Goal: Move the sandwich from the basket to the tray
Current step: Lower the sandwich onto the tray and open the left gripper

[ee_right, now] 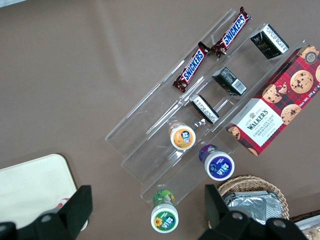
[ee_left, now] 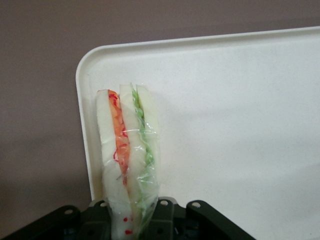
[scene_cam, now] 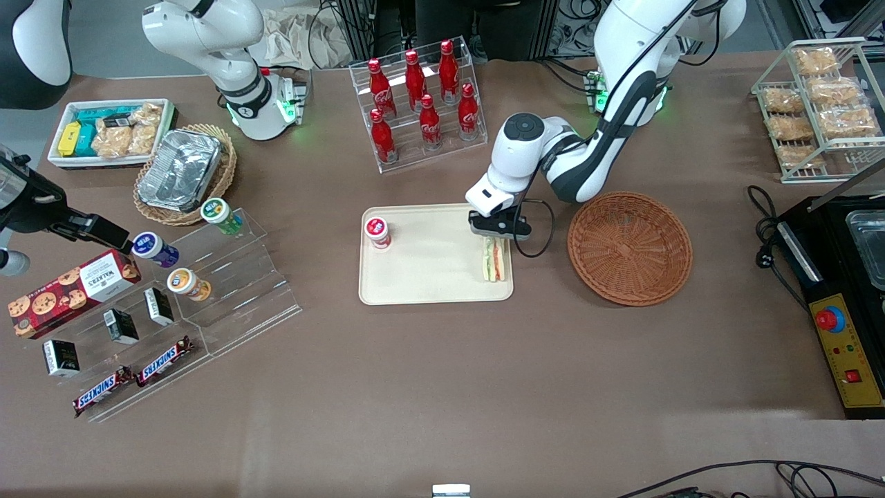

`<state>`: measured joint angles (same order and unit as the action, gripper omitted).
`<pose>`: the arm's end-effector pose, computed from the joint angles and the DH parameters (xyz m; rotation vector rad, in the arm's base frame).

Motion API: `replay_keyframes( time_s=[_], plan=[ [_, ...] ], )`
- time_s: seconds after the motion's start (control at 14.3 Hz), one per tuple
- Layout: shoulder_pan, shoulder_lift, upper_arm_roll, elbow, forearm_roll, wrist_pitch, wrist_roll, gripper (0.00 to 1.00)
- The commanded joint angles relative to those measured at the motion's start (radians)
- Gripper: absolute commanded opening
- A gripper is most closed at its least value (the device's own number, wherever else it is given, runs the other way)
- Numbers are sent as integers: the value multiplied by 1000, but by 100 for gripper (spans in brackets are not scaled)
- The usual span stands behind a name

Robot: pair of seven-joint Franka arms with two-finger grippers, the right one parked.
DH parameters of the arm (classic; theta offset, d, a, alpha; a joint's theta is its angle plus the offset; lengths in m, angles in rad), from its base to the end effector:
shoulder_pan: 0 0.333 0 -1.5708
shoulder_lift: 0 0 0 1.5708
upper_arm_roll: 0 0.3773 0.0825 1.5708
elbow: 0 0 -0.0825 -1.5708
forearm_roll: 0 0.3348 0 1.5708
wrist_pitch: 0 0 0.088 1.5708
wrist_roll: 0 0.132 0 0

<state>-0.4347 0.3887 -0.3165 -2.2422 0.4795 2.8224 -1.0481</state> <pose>0.4041 -0.3929 0.2964 2.9951 -0.1610 0.3118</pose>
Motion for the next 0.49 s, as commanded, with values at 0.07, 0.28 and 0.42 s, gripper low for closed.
replay_keyframes(
  time_s=[0.07, 0.28, 0.42],
  plan=[
    [-10, 6, 11, 6, 22, 14, 10, 80],
    [-10, -2, 11, 9, 34, 12, 3, 100],
    [-9, -34, 13, 15, 34, 6, 2, 100]
  ],
)
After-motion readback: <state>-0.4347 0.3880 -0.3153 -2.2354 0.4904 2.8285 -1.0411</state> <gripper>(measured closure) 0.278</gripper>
